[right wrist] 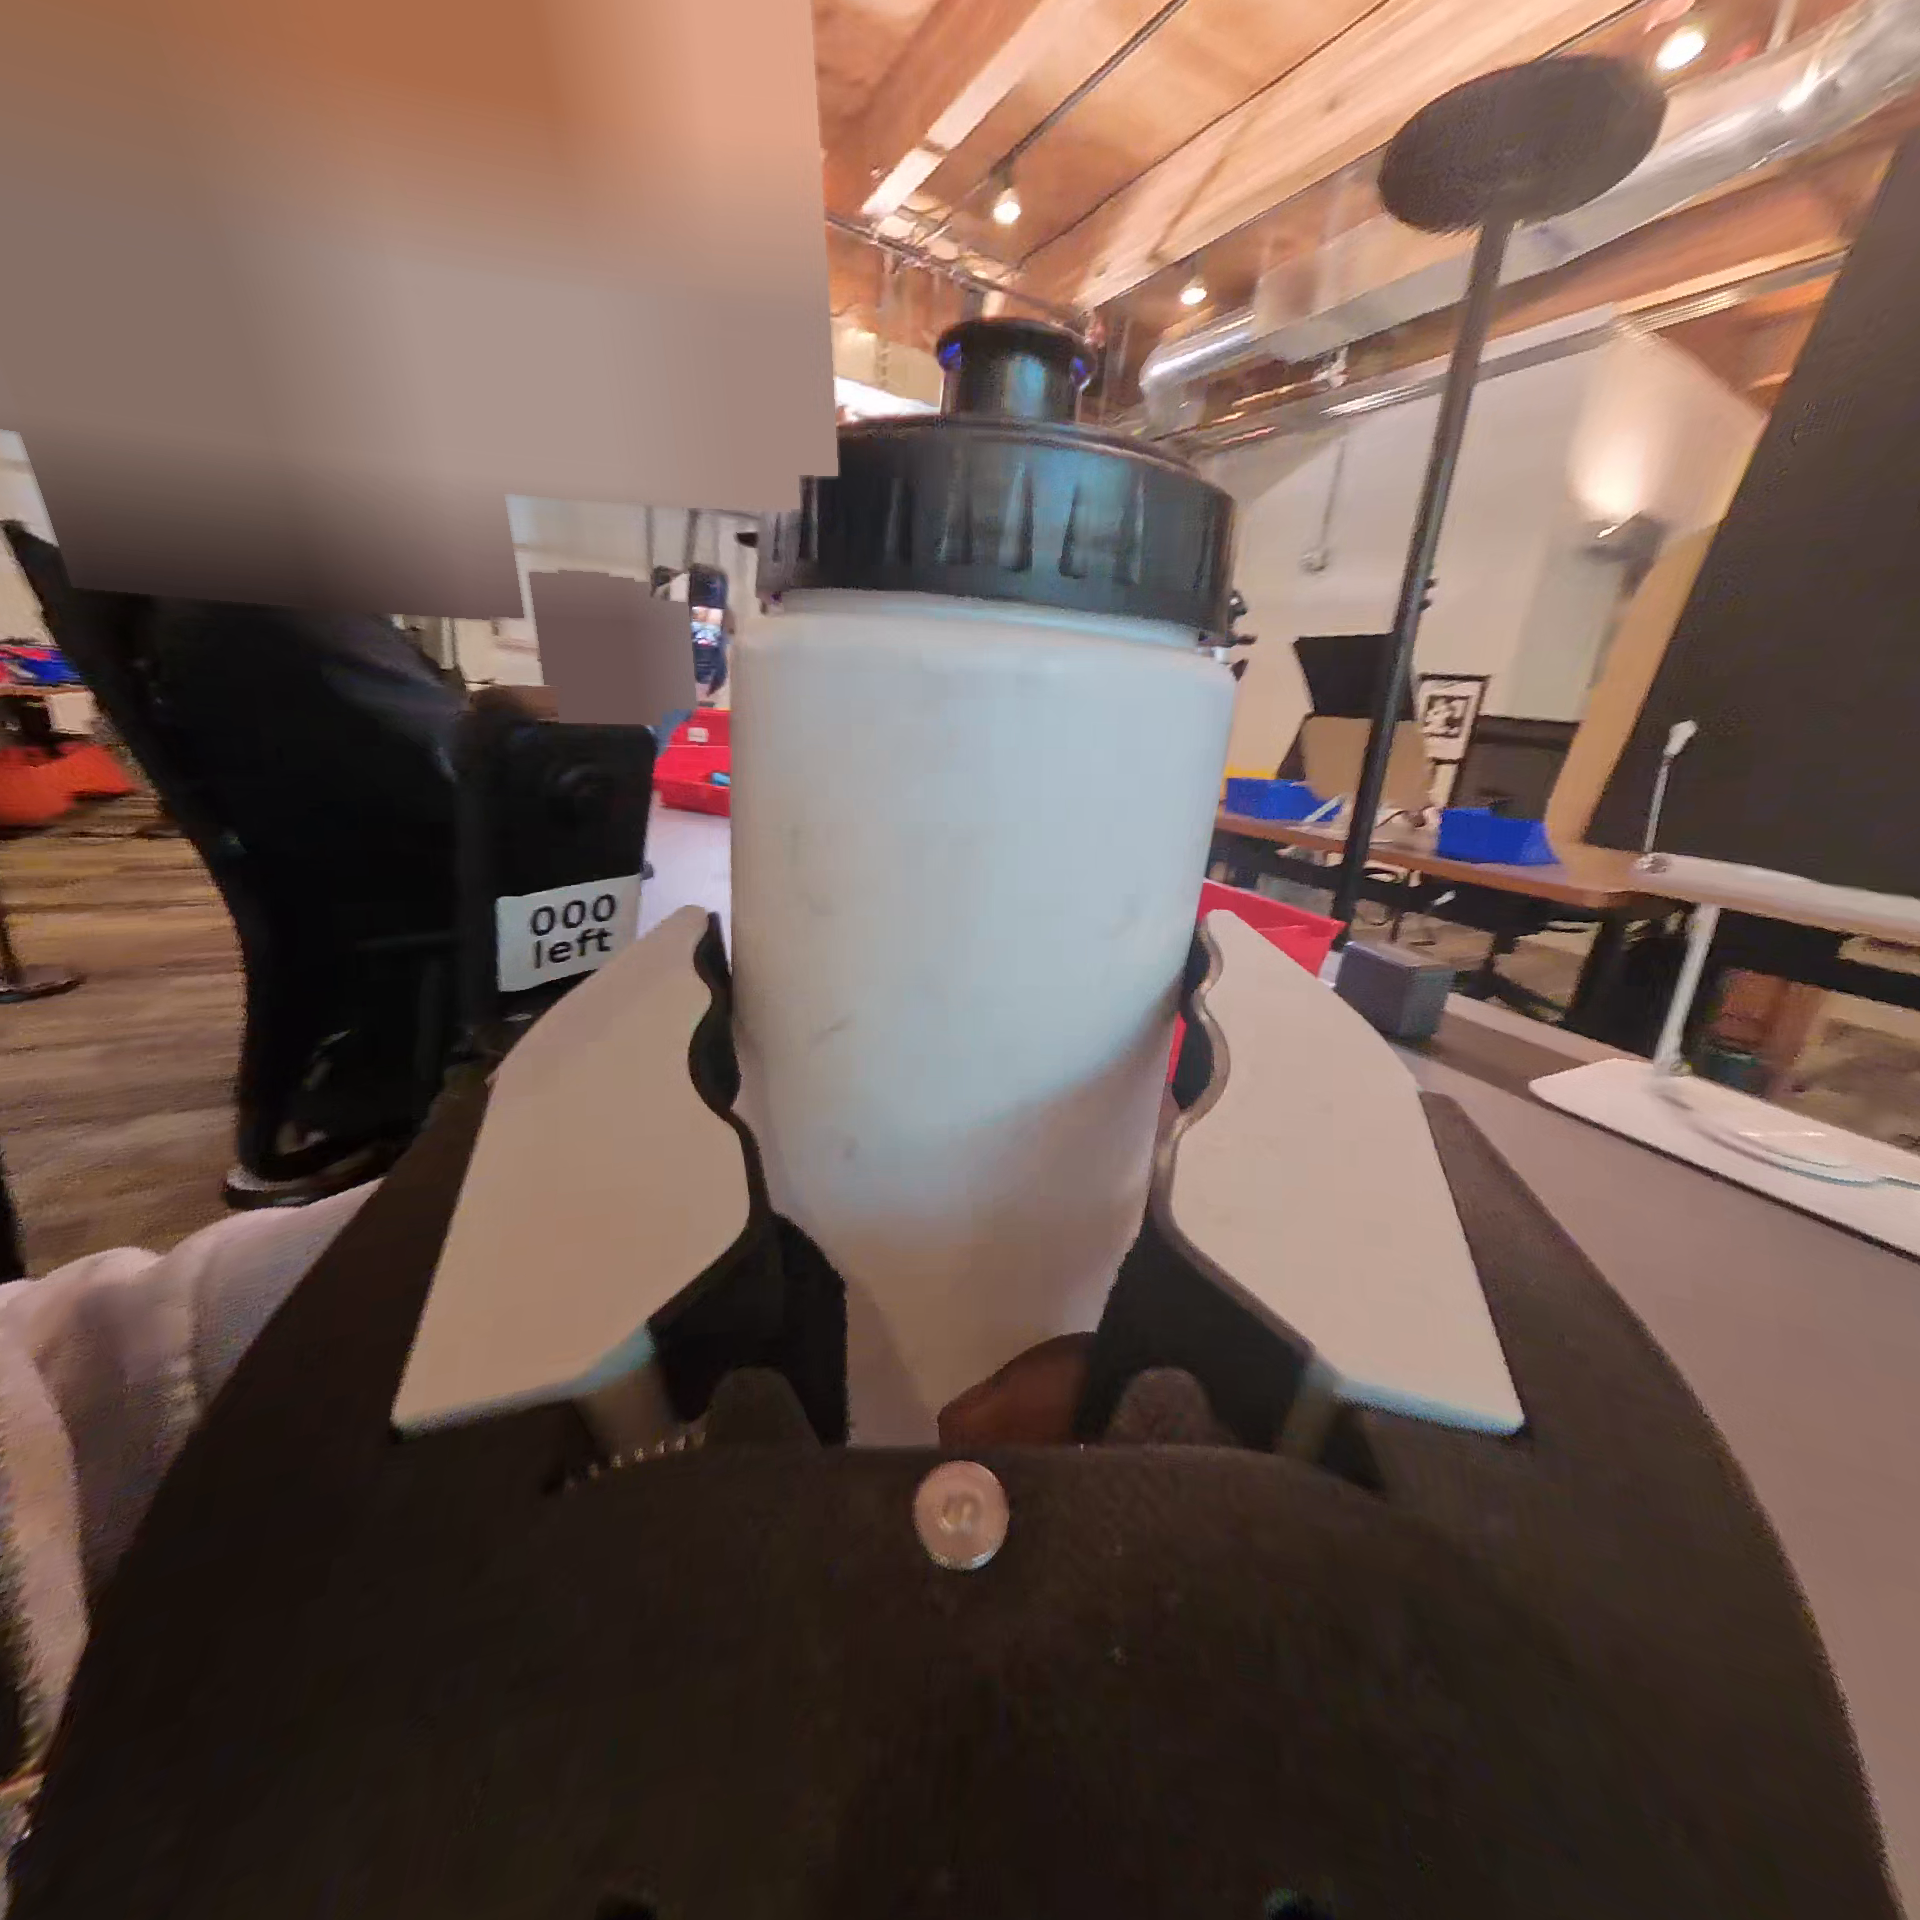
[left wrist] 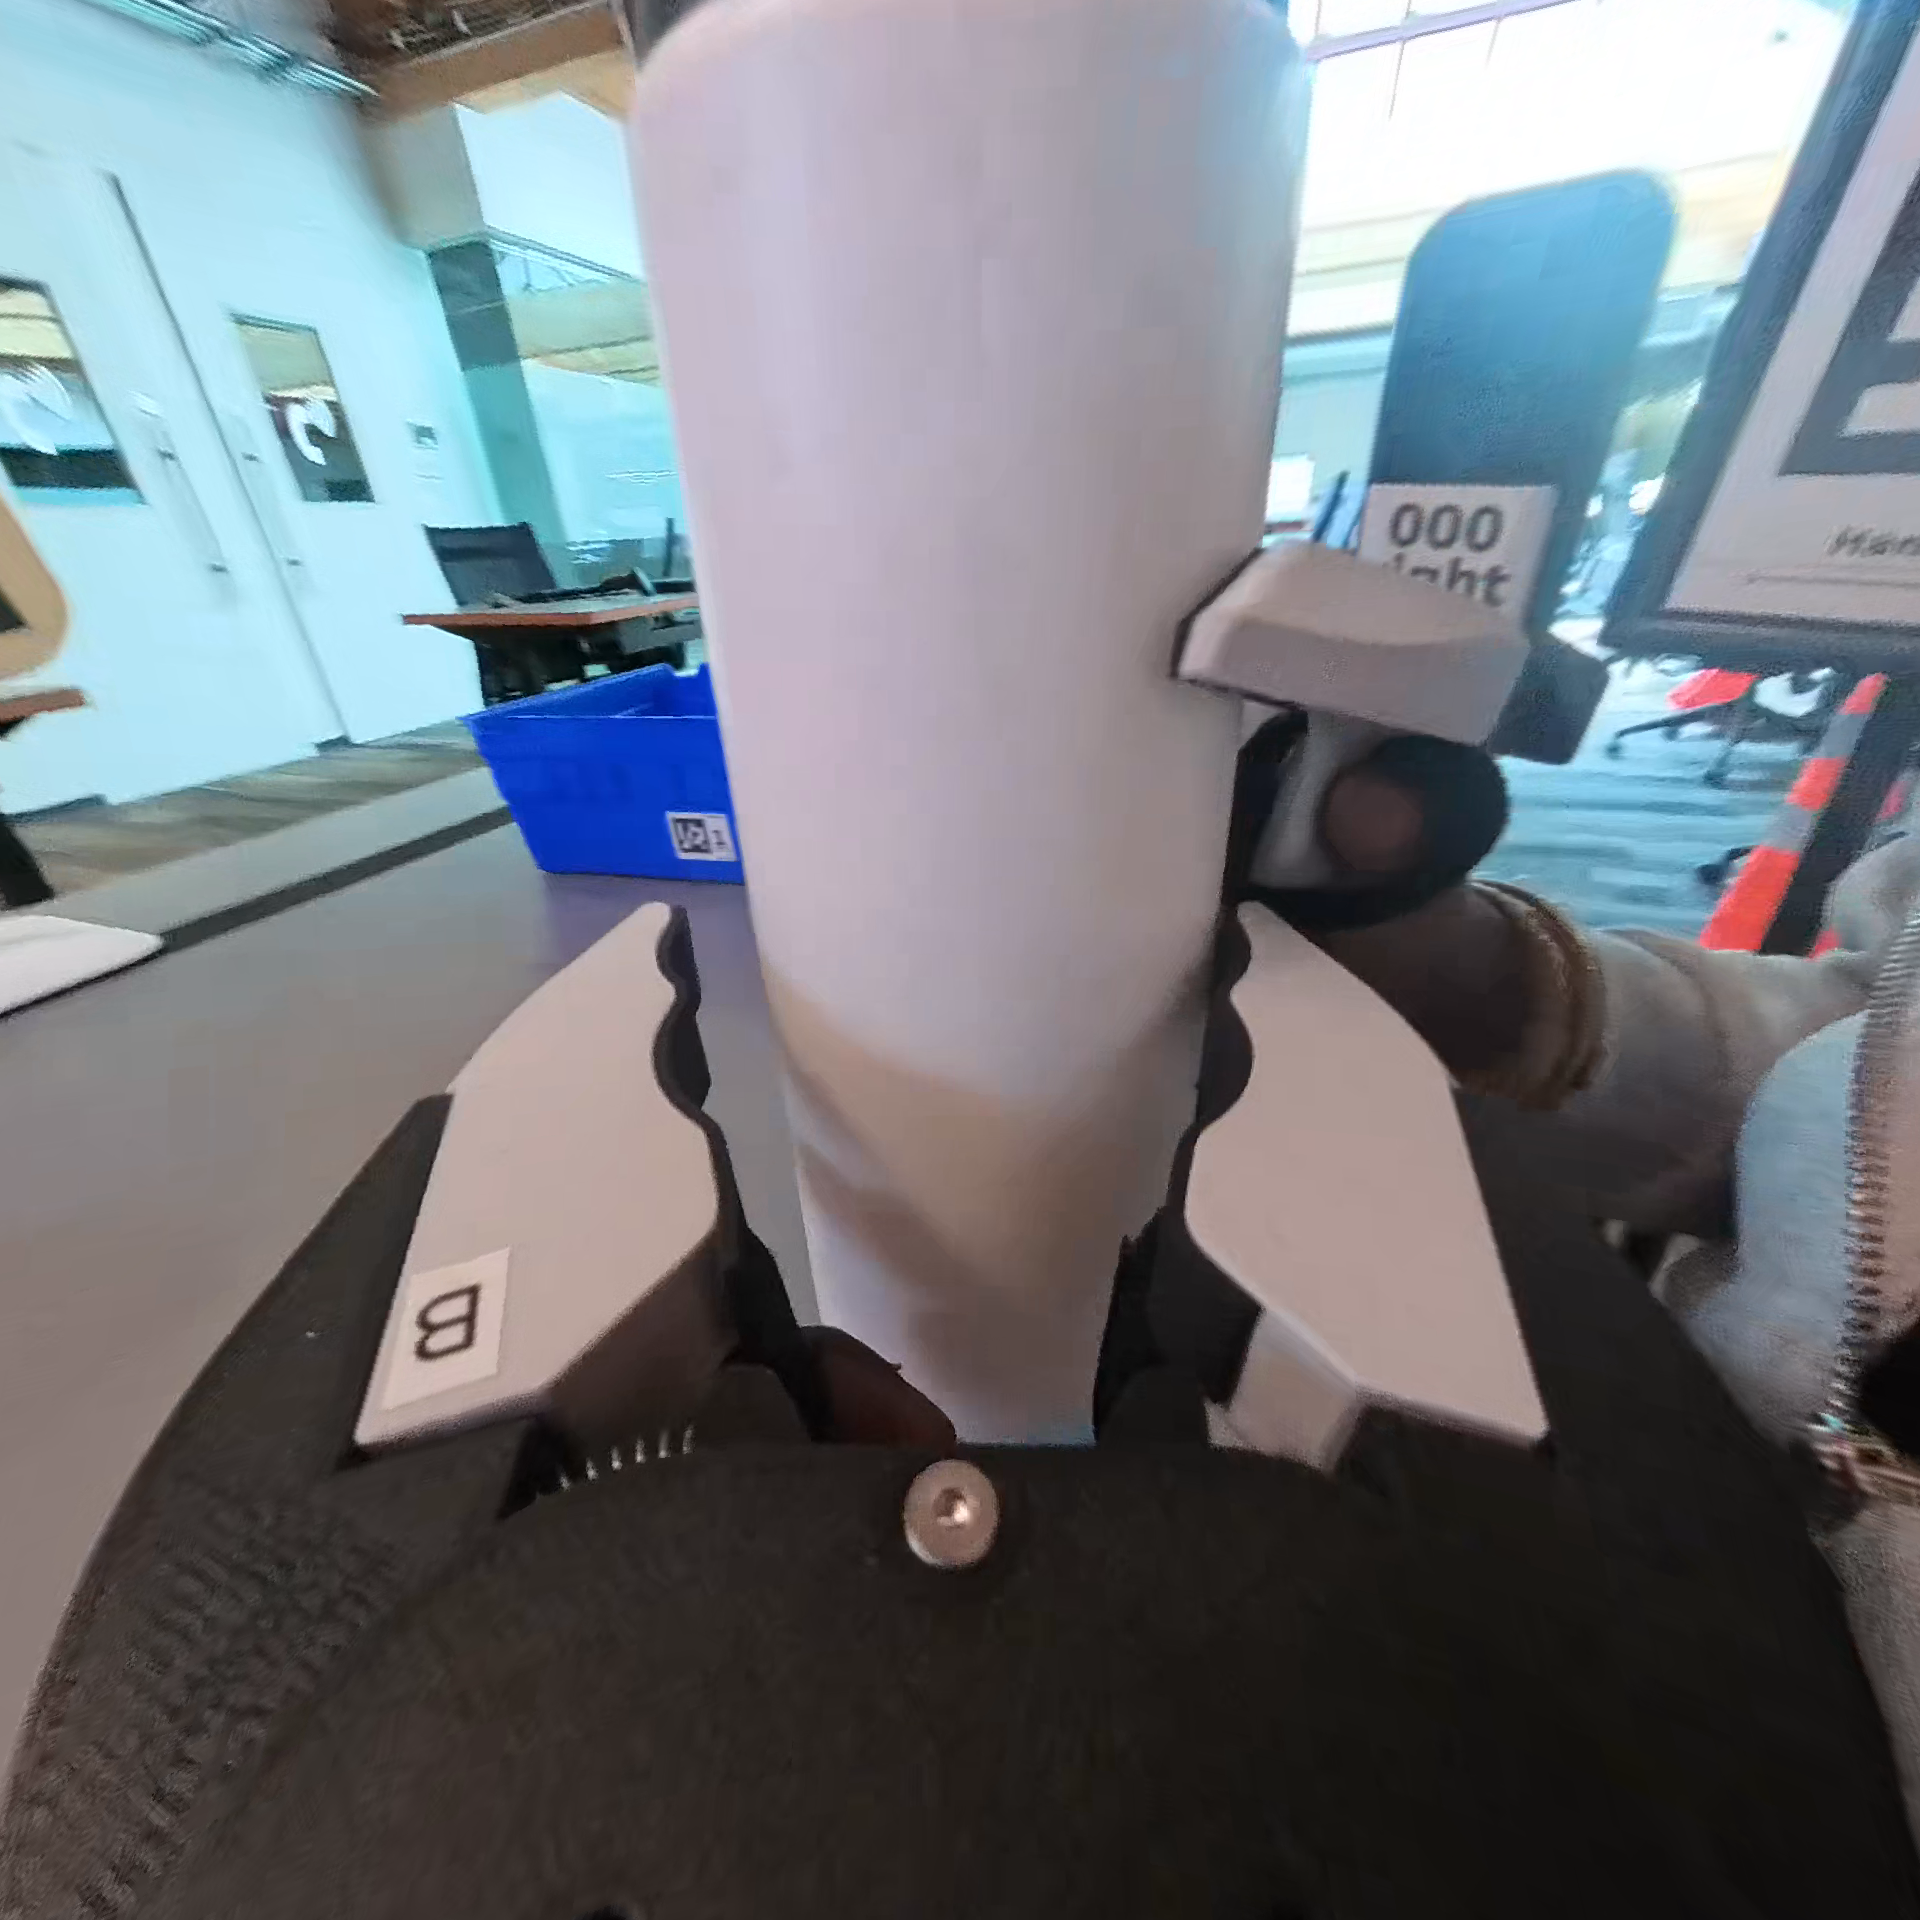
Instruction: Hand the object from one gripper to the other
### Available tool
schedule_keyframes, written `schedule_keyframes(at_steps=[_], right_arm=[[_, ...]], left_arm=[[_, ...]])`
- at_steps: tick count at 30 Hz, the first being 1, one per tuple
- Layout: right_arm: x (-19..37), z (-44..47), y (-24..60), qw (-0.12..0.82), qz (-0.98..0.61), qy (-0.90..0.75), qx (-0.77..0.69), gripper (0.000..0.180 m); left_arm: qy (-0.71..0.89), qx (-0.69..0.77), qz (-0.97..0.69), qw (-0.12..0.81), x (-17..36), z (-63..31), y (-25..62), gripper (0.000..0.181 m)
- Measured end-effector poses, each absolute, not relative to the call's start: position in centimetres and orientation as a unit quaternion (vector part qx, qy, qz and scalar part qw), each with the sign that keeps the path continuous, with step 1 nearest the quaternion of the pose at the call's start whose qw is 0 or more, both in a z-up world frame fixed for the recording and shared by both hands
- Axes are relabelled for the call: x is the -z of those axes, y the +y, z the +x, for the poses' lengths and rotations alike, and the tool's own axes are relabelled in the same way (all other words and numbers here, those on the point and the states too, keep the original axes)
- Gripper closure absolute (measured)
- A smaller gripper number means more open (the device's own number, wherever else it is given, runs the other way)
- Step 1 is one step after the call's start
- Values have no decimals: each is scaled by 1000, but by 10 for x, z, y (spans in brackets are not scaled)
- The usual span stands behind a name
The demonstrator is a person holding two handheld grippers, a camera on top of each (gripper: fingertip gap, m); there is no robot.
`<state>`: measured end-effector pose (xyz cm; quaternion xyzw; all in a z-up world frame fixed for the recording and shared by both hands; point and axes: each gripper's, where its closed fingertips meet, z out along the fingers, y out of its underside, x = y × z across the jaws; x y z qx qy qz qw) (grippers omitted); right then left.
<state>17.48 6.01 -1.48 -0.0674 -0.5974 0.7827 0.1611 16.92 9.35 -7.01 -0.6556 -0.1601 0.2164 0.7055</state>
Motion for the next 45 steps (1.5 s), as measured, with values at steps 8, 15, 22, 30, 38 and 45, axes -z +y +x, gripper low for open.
schedule_keyframes(at_steps=[8, 15, 22, 30, 38, 45], right_arm=[[16, 187, 54, 122, -41, -604, -786, 102], [17, 207, 66, -110, -2, -606, -788, 81], [33, 222, 56, -94, 37, -651, -753, 92], [20, 177, 63, 134, -63, -616, -774, 92], [16, 200, 58, 57, -11, -623, -780, 99], [33, 224, 64, -150, 29, -635, -757, 77]], left_arm=[[-132, -178, -679, 700, 77, 180, 94, 95], [-50, 32, -688, 723, 79, 231, 101, 95], [-61, 51, -713, 697, 93, 229, 112, 95], [-115, -179, -682, 700, 82, 182, 97, 87], [-78, -142, -707, 688, 91, 196, 101, 95], [-6, 34, -708, 705, 92, 243, 108, 96]])
